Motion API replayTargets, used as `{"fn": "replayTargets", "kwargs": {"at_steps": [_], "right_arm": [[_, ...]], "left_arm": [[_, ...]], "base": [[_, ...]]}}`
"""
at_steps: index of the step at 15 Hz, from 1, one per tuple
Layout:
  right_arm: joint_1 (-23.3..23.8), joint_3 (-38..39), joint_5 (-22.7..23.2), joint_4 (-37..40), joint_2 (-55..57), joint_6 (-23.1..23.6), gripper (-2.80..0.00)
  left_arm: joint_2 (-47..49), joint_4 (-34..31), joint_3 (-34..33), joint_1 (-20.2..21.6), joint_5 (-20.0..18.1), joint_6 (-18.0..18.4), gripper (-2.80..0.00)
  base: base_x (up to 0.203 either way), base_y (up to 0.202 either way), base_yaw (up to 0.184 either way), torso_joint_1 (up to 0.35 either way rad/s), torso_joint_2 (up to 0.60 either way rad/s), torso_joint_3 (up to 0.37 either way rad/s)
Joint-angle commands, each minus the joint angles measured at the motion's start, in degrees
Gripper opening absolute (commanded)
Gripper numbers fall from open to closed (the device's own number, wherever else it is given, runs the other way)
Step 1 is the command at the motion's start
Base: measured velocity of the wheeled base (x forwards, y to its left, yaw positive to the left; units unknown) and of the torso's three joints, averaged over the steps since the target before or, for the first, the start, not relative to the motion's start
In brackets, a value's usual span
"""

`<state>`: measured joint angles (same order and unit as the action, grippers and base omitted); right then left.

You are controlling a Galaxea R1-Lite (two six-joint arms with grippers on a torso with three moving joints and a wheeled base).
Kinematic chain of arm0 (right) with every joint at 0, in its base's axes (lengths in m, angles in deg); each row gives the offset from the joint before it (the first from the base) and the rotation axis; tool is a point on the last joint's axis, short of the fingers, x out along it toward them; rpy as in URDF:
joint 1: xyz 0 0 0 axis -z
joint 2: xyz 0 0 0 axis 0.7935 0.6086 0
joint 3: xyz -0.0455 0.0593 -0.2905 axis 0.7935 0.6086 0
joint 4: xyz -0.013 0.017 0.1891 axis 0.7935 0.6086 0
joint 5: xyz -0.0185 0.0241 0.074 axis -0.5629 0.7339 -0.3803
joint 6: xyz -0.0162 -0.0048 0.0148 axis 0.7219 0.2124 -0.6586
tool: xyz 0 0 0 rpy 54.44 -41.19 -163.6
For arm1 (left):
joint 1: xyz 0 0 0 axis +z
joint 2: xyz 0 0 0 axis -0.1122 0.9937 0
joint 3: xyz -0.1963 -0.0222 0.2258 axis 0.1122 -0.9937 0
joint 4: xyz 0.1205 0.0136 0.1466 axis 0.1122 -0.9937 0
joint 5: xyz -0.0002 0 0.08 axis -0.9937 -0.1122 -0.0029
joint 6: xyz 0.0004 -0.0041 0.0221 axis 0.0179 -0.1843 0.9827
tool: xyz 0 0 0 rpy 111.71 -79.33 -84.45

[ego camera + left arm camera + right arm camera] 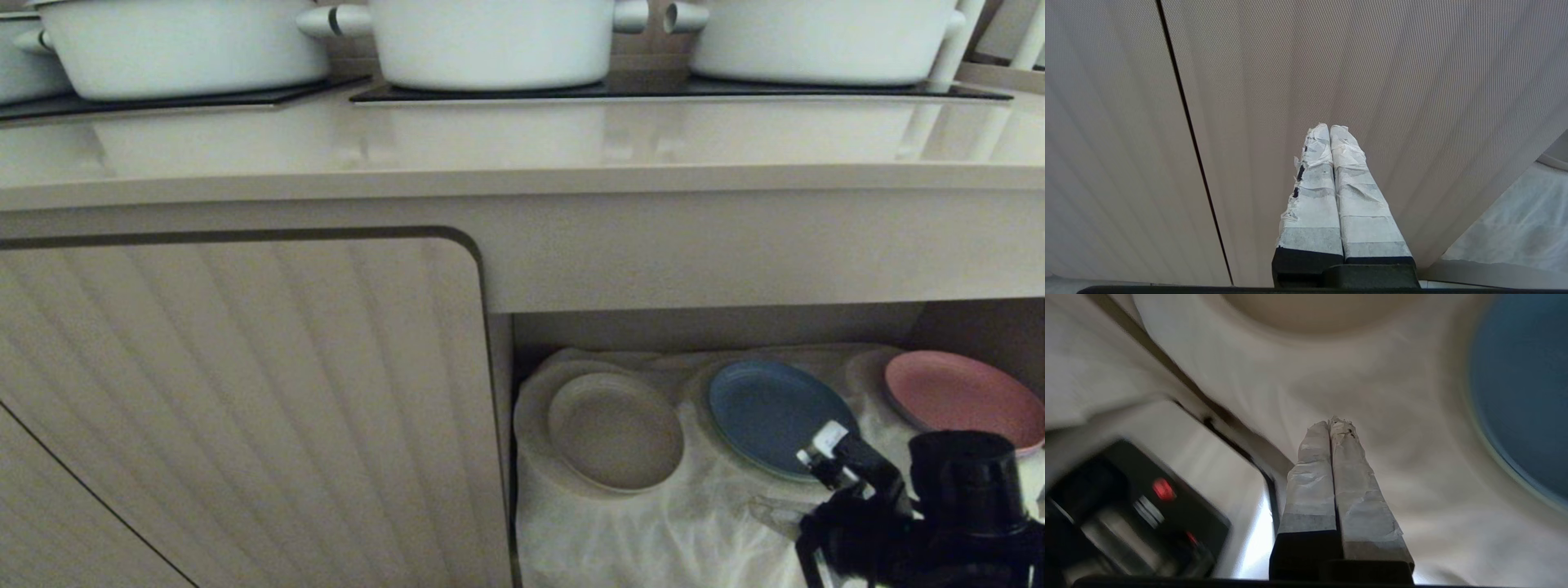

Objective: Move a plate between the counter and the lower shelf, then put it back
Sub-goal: Pick up the plate in the cupboard

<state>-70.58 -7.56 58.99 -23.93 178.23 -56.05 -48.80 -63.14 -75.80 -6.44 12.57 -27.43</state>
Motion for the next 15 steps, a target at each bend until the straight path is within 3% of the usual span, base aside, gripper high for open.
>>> {"fn": "replayTargets", "kwargs": {"at_steps": [1,4,6,9,15], "right_arm": [[-1.93,-1.04,0.11,-5.97,8.56,-2.22,-2.80],[-2.14,-2.58,0.19,-9.51,12.38,-3.55,-2.80],[-2.35,-4.29,0.27,-9.39,12.33,-7.78,-2.80],[-3.03,-7.92,0.28,-6.93,12.47,-12.95,-2.80],[-3.11,-14.55,0.38,1.31,12.21,-17.85,-2.80]], "left_arm": [[-0.02,0.00,0.03,0.00,0.03,-0.05,-2.80],[-0.02,0.00,0.04,0.00,0.03,-0.14,-2.80],[-0.02,0.00,-0.05,0.00,0.03,-0.05,-2.80],[-0.02,0.00,0.01,0.00,0.03,-0.05,-2.80],[-0.02,0.00,0.03,0.00,0.03,-0.06,-2.80]], "base": [[0.000,0.000,0.000,0.000,0.00,0.000],[0.000,0.000,0.000,0.000,0.00,0.000],[0.000,0.000,0.000,0.000,0.00,0.000],[0.000,0.000,0.000,0.000,0.00,0.000],[0.000,0.000,0.000,0.000,0.00,0.000]]}}
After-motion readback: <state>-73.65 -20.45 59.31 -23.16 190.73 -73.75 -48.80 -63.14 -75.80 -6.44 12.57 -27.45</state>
